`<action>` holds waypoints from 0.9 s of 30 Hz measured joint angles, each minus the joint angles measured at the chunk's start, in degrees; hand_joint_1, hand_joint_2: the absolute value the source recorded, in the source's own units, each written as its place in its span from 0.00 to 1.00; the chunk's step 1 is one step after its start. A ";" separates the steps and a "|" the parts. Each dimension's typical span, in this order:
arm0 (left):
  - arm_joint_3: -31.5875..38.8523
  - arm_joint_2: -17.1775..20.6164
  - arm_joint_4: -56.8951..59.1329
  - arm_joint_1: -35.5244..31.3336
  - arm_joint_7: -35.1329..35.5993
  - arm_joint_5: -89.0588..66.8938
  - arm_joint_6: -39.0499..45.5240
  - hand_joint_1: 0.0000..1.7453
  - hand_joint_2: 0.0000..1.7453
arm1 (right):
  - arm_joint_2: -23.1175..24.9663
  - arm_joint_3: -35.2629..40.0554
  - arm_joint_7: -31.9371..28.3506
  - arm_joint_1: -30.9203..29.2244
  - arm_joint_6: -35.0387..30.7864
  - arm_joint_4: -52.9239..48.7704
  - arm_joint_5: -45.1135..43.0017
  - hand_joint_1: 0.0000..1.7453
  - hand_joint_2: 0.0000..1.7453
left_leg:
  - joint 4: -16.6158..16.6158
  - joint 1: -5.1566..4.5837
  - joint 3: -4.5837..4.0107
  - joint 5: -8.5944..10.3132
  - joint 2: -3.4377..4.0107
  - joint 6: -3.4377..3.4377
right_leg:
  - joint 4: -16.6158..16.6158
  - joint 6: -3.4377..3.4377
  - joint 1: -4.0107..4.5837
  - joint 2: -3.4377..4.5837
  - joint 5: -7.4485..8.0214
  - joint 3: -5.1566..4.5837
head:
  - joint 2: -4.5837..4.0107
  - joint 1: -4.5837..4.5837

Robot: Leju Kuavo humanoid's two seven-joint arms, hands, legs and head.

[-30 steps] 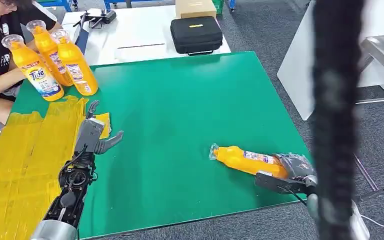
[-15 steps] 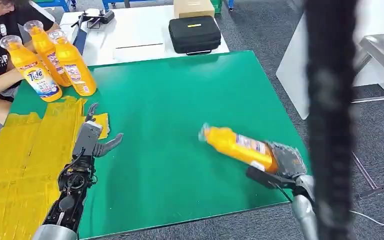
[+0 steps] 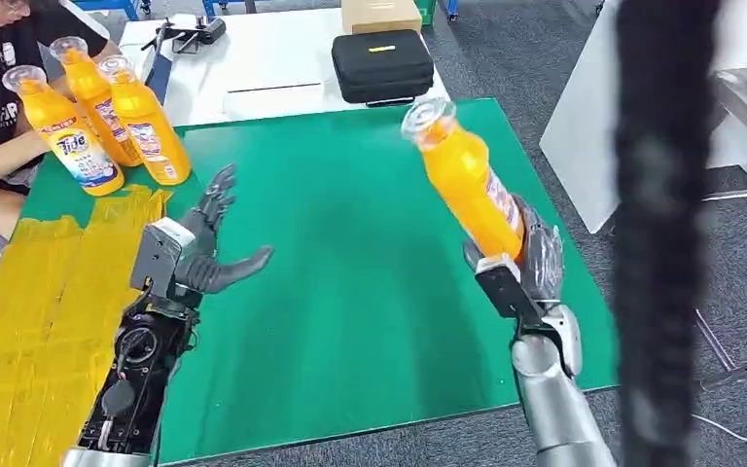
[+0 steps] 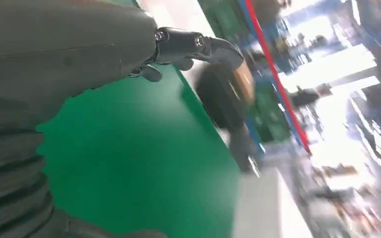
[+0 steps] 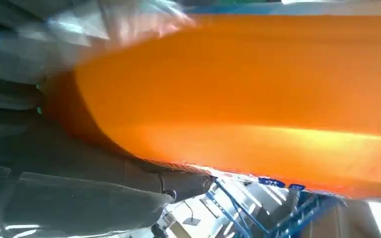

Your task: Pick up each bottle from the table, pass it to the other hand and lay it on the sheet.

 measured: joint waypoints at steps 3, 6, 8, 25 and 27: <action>-1.82 0.44 -1.64 0.40 0.22 3.59 -2.34 0.00 1.00 | 0.98 2.38 -1.45 -2.29 -1.22 3.17 -1.25 1.00 1.00 | 0.00 0.00 0.00 0.00 0.04 0.00 | 0.00 0.00 0.01 0.01 0.00 -0.03 | 0.00 0.00; -2.54 0.68 -2.30 0.57 0.22 4.07 -2.76 0.00 1.00 | 1.58 3.68 -1.64 -3.42 -1.58 4.71 -1.43 1.00 1.00 | 0.00 0.01 0.00 0.00 0.02 0.00 | 0.00 0.00 0.02 0.00 0.00 -0.05 | 0.00 0.00; -2.54 0.68 -2.30 0.57 0.22 4.07 -2.76 0.00 1.00 | 1.58 3.68 -1.64 -3.42 -1.58 4.71 -1.43 1.00 1.00 | 0.00 0.01 0.00 0.00 0.02 0.00 | 0.00 0.00 0.02 0.00 0.00 -0.05 | 0.00 0.00; -8.07 1.55 -3.35 -0.96 2.89 11.20 -9.34 0.00 1.00 | 5.97 13.43 -4.55 -10.99 0.02 14.41 -4.09 1.00 1.00 | 0.00 0.03 -0.03 0.00 -0.01 -0.01 | 0.02 -0.01 0.05 -0.03 -0.01 -0.10 | 0.00 0.00; -8.68 1.55 -3.02 -1.72 3.15 11.81 -9.71 0.00 1.00 | 6.87 15.64 -4.68 -11.41 1.07 15.31 -3.26 1.00 1.00 | 0.00 0.04 -0.03 0.00 0.00 -0.02 | 0.02 -0.02 0.06 -0.03 -0.01 -0.13 | 0.00 0.00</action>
